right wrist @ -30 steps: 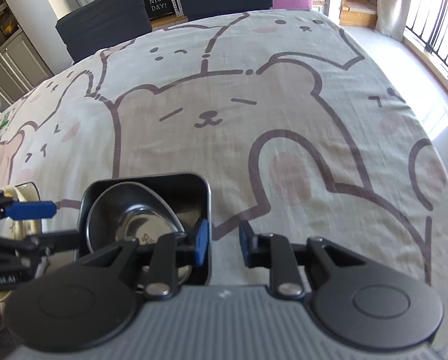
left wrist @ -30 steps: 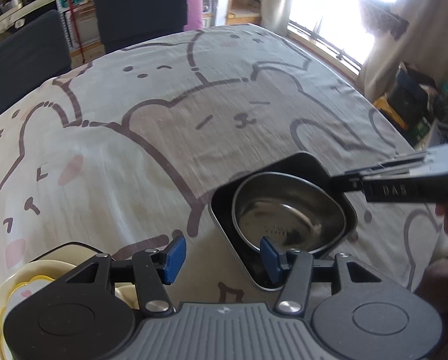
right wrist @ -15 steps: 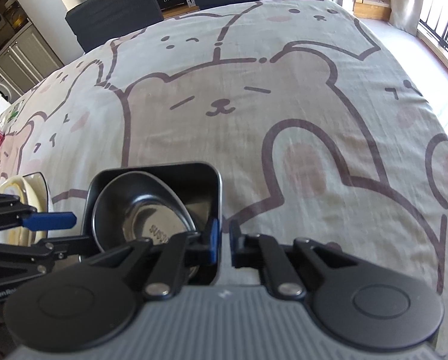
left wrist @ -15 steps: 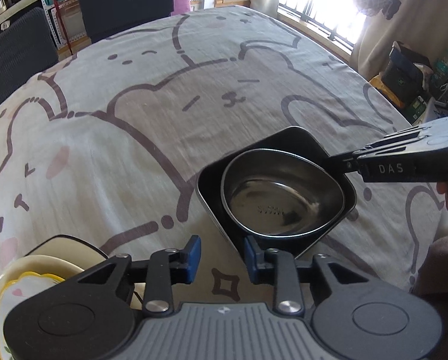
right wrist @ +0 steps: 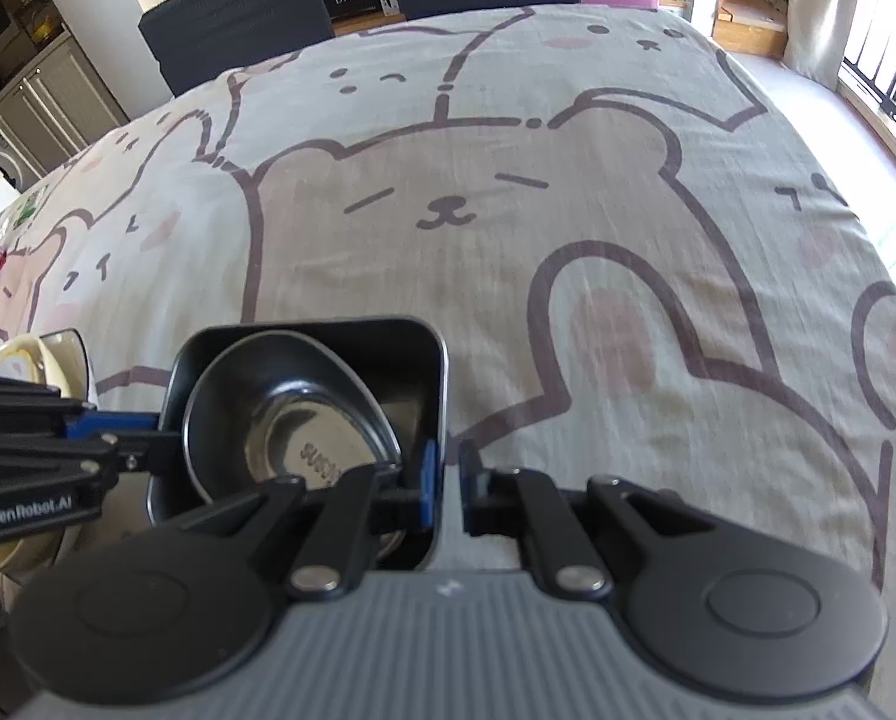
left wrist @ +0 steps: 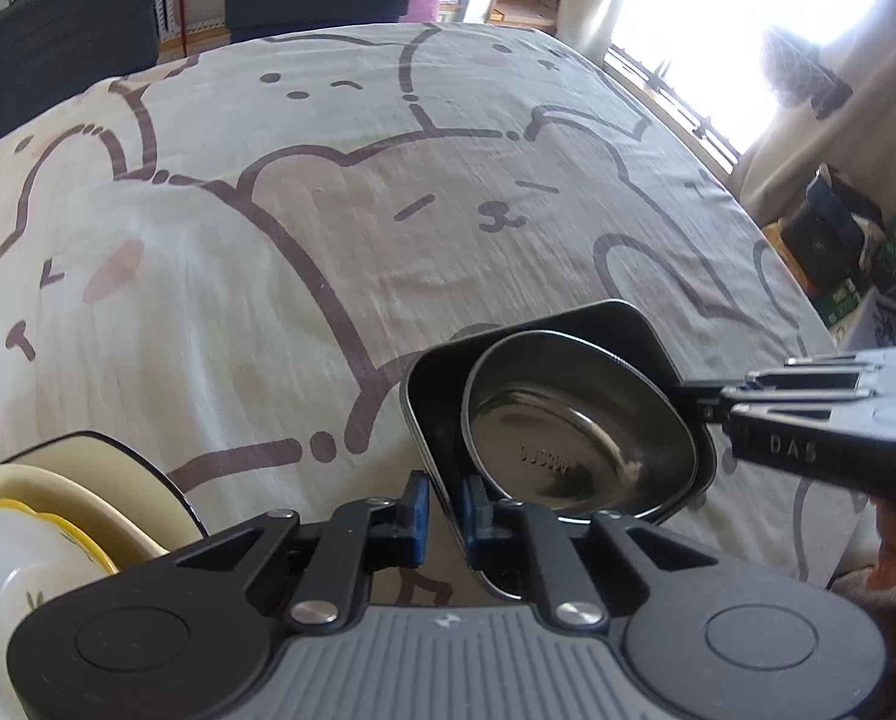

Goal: Organize plates and bowls
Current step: 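Lower the oval bowl with both grippers into the square tray, then lift the square tray holding the oval bowl with both grippers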

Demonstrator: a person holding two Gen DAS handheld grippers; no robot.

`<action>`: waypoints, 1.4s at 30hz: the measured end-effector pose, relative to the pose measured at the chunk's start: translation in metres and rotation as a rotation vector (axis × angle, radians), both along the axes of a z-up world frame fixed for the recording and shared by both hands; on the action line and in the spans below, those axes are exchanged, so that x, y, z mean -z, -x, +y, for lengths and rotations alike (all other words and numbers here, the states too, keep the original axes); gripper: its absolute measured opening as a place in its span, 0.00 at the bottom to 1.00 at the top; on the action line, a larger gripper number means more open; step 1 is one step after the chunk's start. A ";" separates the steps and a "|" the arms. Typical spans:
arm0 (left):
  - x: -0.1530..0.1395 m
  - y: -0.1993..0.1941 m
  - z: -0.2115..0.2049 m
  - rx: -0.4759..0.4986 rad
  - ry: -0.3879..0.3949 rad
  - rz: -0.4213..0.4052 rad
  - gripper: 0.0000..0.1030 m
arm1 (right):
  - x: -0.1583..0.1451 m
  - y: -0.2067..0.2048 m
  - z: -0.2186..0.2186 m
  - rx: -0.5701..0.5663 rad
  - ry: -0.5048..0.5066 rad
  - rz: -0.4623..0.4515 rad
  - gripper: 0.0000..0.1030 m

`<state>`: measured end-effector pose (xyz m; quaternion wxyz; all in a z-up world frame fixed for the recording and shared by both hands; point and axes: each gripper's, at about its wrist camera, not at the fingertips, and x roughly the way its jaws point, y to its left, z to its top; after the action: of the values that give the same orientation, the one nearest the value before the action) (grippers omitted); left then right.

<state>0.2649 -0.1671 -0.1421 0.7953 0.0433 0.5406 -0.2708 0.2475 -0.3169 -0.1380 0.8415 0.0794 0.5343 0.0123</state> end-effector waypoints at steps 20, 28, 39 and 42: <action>0.006 -0.002 0.003 -0.056 0.027 0.046 0.10 | 0.006 -0.011 0.014 -0.074 0.085 0.027 0.08; 0.007 -0.004 0.004 -0.081 0.037 0.070 0.10 | 0.007 -0.012 0.011 -0.068 0.061 0.024 0.05; -0.004 -0.006 0.007 -0.117 0.068 0.048 0.07 | -0.002 -0.010 0.011 -0.048 0.057 0.023 0.05; -0.016 -0.004 0.011 -0.133 0.093 0.027 0.07 | -0.012 -0.005 0.011 -0.029 0.052 -0.003 0.05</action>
<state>0.2692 -0.1565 -0.1264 0.8053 -0.0335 0.5398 -0.2427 0.2529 -0.3063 -0.1260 0.8437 0.0496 0.5344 0.0107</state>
